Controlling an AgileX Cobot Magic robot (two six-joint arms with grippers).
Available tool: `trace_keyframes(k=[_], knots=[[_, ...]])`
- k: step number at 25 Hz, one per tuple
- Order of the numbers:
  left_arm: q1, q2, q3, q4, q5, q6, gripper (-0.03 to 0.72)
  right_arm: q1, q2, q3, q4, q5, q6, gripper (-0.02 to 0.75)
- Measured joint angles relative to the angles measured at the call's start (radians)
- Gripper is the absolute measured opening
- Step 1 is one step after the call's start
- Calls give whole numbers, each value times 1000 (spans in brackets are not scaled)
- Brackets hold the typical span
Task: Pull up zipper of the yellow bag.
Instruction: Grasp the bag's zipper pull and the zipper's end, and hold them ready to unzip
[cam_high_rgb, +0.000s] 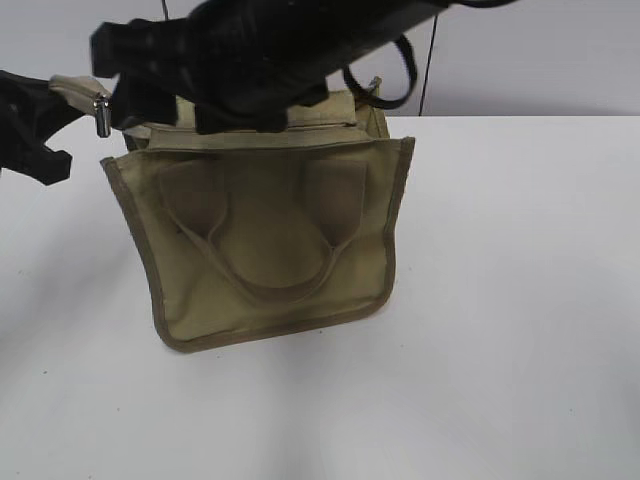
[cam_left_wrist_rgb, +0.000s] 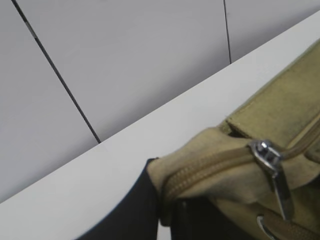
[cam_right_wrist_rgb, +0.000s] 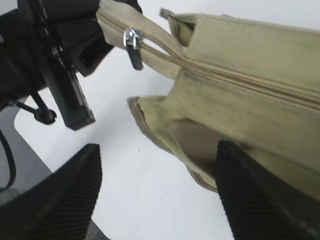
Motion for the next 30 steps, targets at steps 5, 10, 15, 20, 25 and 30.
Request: trace_keyframes(k=[5,10,15,20,25,30], knots=[[0,-9,0,1,-1,-1,5,37,147,-197,-6,37,54,419],[0,-25,0,1,-1,-1,5,40,241,-308,-7,55,88,367],[0,-30,0,3,-2,-6,5,40,294,-324,-25,36,118,295],[0,-34,0,45,-2,-51,5,40,313,-324,-67,-14,189,282],[0,-49,0,91,-4,-99,5,40,322,-324,-74,-59,240,255],[0,-67,0,100,-4,-134,5,40,322,-324,-76,-110,269,125]])
